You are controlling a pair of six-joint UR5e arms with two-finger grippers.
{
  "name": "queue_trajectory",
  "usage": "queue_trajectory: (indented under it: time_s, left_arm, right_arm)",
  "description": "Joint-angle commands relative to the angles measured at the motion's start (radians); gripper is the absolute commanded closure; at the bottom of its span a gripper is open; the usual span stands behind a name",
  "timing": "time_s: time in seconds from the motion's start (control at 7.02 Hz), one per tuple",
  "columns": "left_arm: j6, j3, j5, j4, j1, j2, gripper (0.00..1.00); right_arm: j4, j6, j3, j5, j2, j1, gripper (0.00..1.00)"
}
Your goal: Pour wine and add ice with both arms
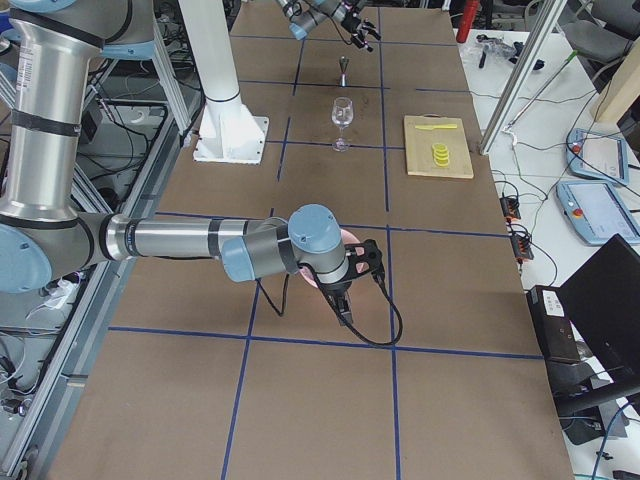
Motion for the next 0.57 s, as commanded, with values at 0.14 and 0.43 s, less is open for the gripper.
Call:
queue_trajectory:
  time_s: [0.14,0.43]
  left_arm:
    - [0.318,-0.032,-0.374,0.432,-0.389,-0.074,0.00]
    - [0.544,-0.023,-0.623,0.642,-0.591,-0.075,0.00]
  right_arm:
    - [0.001,-0.001,-0.002,0.000,0.000,0.000,0.00]
    - [0.001,0.000,-0.002,0.000,0.000,0.000,0.00]
